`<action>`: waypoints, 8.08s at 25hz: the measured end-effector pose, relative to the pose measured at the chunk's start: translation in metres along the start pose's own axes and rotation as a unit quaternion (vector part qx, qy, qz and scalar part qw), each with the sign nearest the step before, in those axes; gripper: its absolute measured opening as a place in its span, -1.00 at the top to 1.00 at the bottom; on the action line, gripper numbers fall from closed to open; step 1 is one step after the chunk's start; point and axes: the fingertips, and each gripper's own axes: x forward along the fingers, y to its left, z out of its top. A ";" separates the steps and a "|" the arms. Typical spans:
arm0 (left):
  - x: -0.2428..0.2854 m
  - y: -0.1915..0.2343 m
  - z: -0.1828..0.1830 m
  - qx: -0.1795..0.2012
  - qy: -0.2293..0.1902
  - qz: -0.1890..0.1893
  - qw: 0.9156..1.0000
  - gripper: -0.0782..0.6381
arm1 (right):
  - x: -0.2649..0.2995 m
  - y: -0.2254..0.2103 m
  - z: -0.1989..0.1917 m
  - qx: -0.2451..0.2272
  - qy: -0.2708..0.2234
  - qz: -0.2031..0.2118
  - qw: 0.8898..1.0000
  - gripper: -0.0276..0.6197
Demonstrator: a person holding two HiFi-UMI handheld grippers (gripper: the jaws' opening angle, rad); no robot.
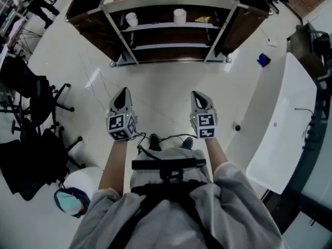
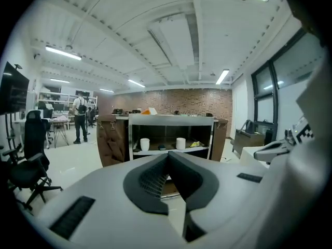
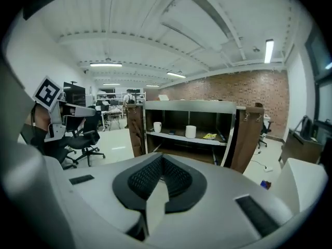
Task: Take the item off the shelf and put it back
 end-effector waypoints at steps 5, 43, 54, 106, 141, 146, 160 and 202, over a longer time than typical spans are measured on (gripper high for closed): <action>-0.001 0.025 -0.007 -0.003 0.002 0.000 1.000 0.76 | 0.012 0.028 0.007 0.000 0.000 0.012 1.000 0.89; 0.158 0.055 0.039 0.000 0.018 0.000 1.000 0.76 | 0.187 -0.004 0.090 -0.001 -0.011 0.096 0.995 0.89; 0.204 0.052 0.052 0.005 0.026 0.056 0.998 0.76 | 0.274 -0.023 0.110 -0.005 -0.020 0.176 0.984 0.89; 0.409 0.222 -0.011 -0.010 0.009 0.015 1.000 0.76 | 0.672 0.099 0.152 -0.078 -0.032 0.120 0.989 -0.46; 0.318 0.165 0.031 -0.022 0.017 0.020 0.999 0.76 | 0.490 0.077 0.182 -0.072 -0.025 0.152 0.986 -0.33; 0.290 0.149 0.041 -0.030 0.024 0.030 0.999 0.76 | 0.438 0.064 0.190 -0.082 -0.025 0.165 0.983 -0.33; 0.249 0.113 0.067 -0.007 0.012 -0.003 1.000 0.76 | 0.315 0.021 0.171 -0.079 -0.034 0.158 0.984 -0.33; 0.232 0.118 0.056 0.002 0.020 0.007 1.000 0.76 | 0.324 0.027 0.137 -0.066 -0.029 0.164 0.984 -0.33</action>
